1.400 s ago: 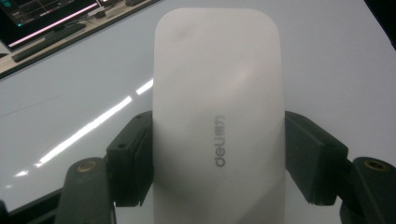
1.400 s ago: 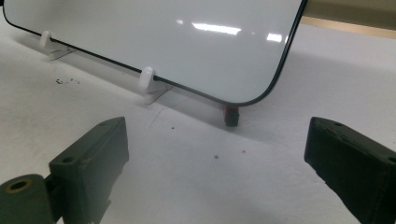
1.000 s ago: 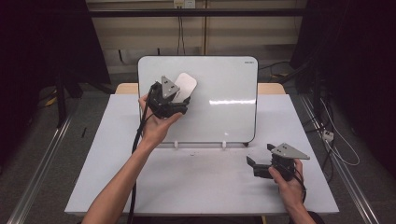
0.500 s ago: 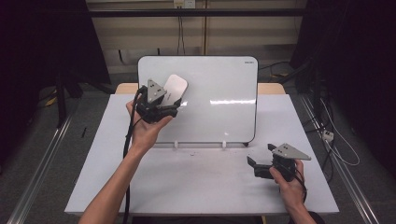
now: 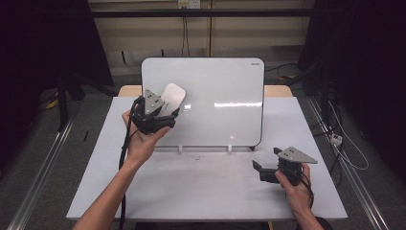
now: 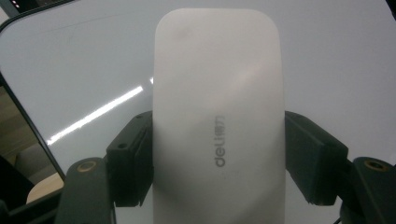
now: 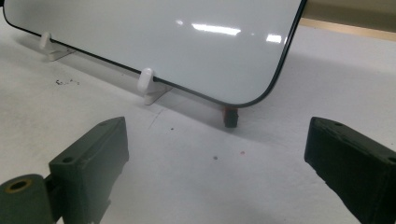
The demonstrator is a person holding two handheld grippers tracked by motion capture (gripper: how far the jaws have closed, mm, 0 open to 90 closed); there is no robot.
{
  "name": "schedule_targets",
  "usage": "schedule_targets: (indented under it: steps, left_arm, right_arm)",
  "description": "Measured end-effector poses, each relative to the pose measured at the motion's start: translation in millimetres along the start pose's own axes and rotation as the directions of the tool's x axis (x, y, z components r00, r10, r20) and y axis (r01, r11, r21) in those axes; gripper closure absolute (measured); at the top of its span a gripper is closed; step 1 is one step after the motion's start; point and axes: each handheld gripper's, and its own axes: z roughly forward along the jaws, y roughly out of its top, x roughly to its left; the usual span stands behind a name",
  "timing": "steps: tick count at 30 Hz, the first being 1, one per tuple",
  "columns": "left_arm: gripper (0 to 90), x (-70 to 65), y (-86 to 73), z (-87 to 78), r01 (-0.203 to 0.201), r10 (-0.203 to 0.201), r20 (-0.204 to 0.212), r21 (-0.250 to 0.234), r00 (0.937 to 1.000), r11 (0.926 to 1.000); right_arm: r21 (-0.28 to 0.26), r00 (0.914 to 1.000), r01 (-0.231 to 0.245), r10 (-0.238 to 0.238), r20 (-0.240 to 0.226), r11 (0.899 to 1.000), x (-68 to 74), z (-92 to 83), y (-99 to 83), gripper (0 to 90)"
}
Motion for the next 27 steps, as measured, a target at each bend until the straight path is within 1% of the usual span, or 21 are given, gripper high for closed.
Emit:
schedule_targets:
  steps: [2, 5, 11, 14, 15, 18, 20, 22, 24, 25, 27]
  left_arm:
    - [31.2, 0.6, -1.8, -2.5, 0.017, -0.017, 0.005, -0.001, 0.9998, 0.9999]
    - [31.2, 0.6, -4.8, -8.0, 0.026, -0.026, 0.000, -0.012, 0.9997, 0.9996]
    - [31.2, -0.4, -13.7, -12.9, 0.007, -0.007, -0.016, 0.009, 0.9998, 0.9999]
    - [31.2, 1.0, -20.9, -12.6, 0.006, -0.005, -0.032, 0.025, 0.9995, 0.9997]
    - [31.2, 1.4, -22.6, -12.7, 0.011, -0.010, -0.035, 0.029, 0.9993, 0.9995]
    - [31.2, 1.6, -26.2, -12.8, 0.005, -0.004, -0.039, 0.036, 0.9992, 0.9993]
    - [31.2, 0.1, -30.4, -11.1, 0.007, -0.005, -0.044, 0.042, 0.9990, 0.9991]
    - [31.2, -2.6, -36.2, -7.6, 0.007, -0.005, -0.037, 0.063, 0.9993, 0.9980]
    - [31.2, -6.8, -42.3, -2.2, -0.006, 0.009, -0.035, 0.081, 0.9994, 0.9967]
    - [31.2, -8.1, -44.7, 0.8, -0.010, 0.013, -0.033, 0.082, 0.9994, 0.9966]
    - [31.2, -8.8, -47.4, 6.0, -0.017, 0.020, -0.030, 0.102, 0.9994, 0.9946]
  right_arm:
    - [-0.001, 1.0000, -0.001, 0.001, 0.000, 1.000, -0.1, -0.9, -0.4, 6.1]
    - [-0.001, 1.0000, 0.001, -0.001, -0.004, 1.000, -0.3, -2.1, -1.2, 6.0]
    - [-0.003, 0.9999, -0.001, 0.001, -0.011, 1.000, -0.7, -1.5, -1.0, 6.0]
    - [-0.004, 0.9999, 0.000, 0.000, -0.013, 1.000, -0.8, -1.6, -0.9, 6.0]
    - [-0.004, 0.9999, -0.001, 0.001, -0.012, 1.000, -0.9, -1.7, -0.9, 6.0]
    - [-0.003, 0.9999, -0.001, 0.001, -0.015, 1.000, -0.9, -1.0, -1.0, 6.1]
    - [-0.005, 0.9999, 0.002, -0.002, -0.016, 1.000, -0.4, -1.5, -1.3, 6.0]
    - [-0.004, 0.9998, 0.000, 0.000, -0.017, 1.000, -0.2, -2.1, -1.5, 5.9]
    - [-0.003, 0.9998, -0.005, 0.005, -0.017, 1.000, -0.6, -2.0, -1.6, 5.9]
    - [-0.003, 0.9999, -0.006, 0.006, -0.016, 1.000, -0.6, -1.6, -1.7, 5.9]
    - [-0.001, 0.9998, -0.009, 0.009, -0.018, 1.000, -0.7, -0.8, -1.6, 5.9]
